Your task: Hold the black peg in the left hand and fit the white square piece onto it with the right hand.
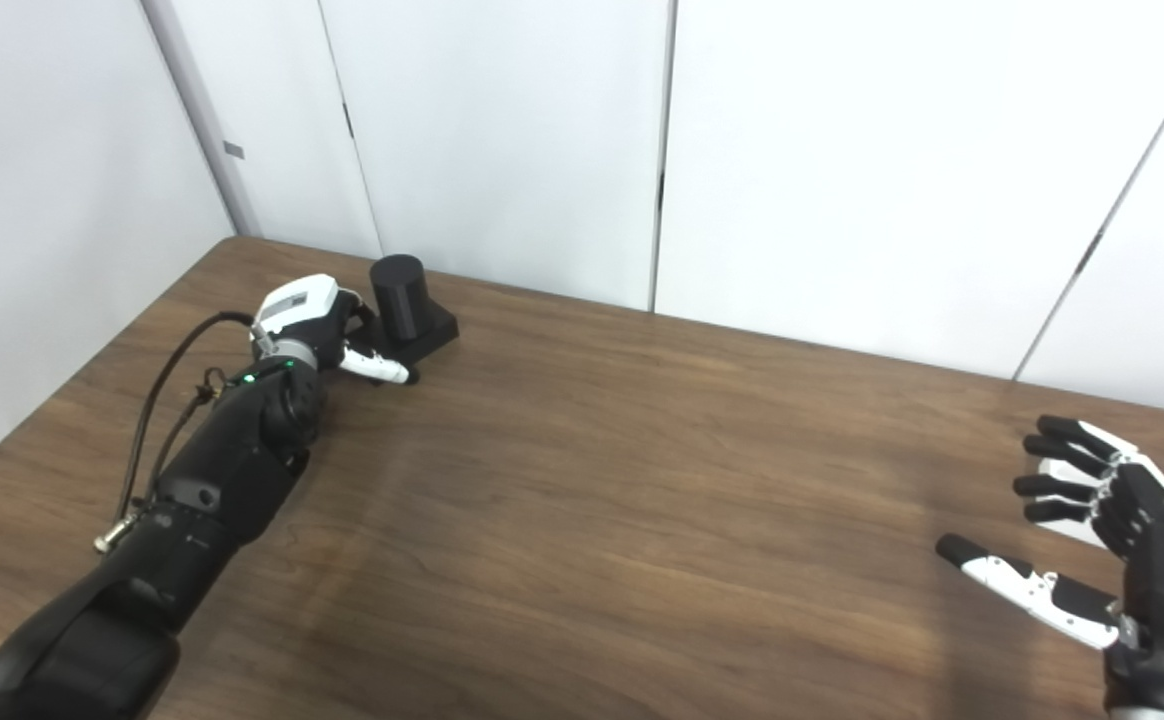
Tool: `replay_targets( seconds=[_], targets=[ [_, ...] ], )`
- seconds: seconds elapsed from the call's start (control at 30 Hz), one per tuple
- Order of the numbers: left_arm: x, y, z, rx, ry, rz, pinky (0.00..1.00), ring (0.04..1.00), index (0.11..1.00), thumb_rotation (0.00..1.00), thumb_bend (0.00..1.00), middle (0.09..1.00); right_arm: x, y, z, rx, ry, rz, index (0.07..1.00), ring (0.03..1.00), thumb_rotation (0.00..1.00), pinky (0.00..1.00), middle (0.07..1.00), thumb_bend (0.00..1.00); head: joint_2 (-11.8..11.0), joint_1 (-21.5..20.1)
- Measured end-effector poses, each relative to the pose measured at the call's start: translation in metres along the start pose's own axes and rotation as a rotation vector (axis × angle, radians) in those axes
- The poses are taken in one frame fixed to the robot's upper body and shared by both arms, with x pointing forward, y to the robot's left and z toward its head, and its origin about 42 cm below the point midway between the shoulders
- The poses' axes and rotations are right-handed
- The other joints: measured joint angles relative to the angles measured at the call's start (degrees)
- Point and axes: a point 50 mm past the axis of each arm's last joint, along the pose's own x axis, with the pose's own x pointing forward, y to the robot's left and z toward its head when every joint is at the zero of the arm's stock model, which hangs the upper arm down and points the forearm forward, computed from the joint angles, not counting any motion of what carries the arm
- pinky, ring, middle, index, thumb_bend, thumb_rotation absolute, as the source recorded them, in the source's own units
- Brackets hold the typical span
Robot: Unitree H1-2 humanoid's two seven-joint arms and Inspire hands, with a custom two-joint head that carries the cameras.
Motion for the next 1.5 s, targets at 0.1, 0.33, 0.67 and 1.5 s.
replay_targets(
  seconds=[0.1,0.33,0.67,1.5],
  targets=[
    [0.0,0.001,-0.001,0.003,-0.002,0.002,0.57,0.79,0.629,0.34,0.88,0.794,0.0,-0.001,0.0,0.002,-0.001,-0.002,0.705,0.581,0.0,0.5,0.684,0.56,0.09,0.09],
    [-0.004,0.0,-0.008,0.031,-0.01,-0.002,0.53,0.754,0.608,0.32,0.86,0.769,0.0,-0.001,0.0,0.012,0.006,0.007,0.703,0.584,0.0,0.5,0.685,0.55,0.44,0.09],
    [-0.01,-0.002,-0.012,0.043,-0.027,-0.012,0.61,0.833,0.642,0.24,0.84,0.837,0.0,-0.004,-0.001,0.01,0.011,0.0,0.703,0.572,0.0,0.5,0.679,0.56,0.62,0.09],
    [-0.031,-0.017,-0.018,-0.15,-0.312,-0.094,0.81,0.92,0.488,0.05,0.52,0.879,0.006,-0.007,0.001,-0.016,-0.002,0.008,0.708,0.583,0.04,0.49,0.692,0.55,0.7,-0.79]
  ],
)
